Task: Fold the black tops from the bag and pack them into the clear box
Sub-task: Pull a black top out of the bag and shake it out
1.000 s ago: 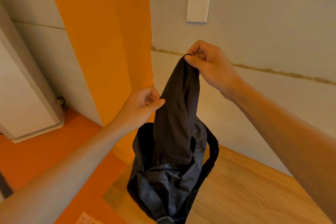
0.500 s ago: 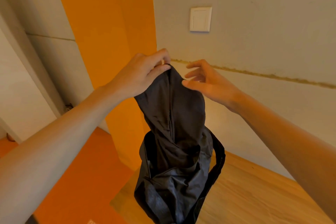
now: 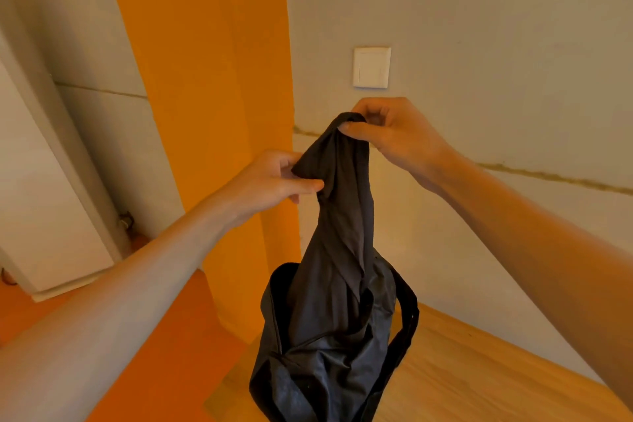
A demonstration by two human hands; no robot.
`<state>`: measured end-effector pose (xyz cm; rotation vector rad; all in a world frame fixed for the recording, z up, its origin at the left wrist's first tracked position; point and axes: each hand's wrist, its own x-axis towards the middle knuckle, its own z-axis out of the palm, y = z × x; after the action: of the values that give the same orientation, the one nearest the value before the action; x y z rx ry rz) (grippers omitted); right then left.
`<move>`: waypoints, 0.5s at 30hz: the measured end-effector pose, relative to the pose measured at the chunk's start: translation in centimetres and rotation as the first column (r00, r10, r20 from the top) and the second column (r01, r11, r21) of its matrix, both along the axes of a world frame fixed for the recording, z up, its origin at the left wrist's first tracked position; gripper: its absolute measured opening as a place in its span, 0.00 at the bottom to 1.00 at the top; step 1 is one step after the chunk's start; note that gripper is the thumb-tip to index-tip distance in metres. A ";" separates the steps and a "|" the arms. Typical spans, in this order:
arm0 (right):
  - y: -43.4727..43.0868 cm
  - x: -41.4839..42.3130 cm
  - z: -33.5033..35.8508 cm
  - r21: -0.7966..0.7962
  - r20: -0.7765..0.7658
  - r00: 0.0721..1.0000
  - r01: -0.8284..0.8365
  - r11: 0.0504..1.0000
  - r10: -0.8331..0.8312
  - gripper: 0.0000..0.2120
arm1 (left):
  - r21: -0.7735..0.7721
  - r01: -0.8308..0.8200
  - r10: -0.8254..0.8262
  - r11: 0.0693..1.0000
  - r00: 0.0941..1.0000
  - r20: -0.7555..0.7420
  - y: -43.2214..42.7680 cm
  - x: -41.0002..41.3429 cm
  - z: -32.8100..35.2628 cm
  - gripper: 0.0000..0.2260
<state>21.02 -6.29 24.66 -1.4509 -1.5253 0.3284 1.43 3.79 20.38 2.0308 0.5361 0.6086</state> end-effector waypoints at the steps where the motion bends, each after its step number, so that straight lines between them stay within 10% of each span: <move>1: -0.2 0.0 0.6 0.007 0.017 1.000 0.020 1.000 -0.020 0.06 | -0.058 -0.009 0.013 0.998 0.998 0.060 -0.2 0.5 -0.3 0.12; 6: -1.0 1.3 3.8 -0.009 0.026 0.992 0.126 0.992 -0.126 0.06 | -0.178 0.003 0.063 0.984 0.928 0.366 -0.3 2.6 3.2 0.03; 11: -2.0 1.0 6.3 -0.217 0.116 0.993 -0.007 0.976 0.033 0.19 | 0.090 -0.031 0.011 0.995 0.977 0.214 -1.8 5.1 7.9 0.03; 15: -2.0 1.1 7.1 -0.084 0.188 0.978 0.107 0.991 -0.090 0.06 | 0.079 -0.071 0.055 0.994 0.981 0.187 -2.4 6.3 8.3 0.05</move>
<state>22.16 -8.28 31.75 -1.6631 -1.5955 0.2129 7.76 1.43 28.64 2.0171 0.4718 0.8614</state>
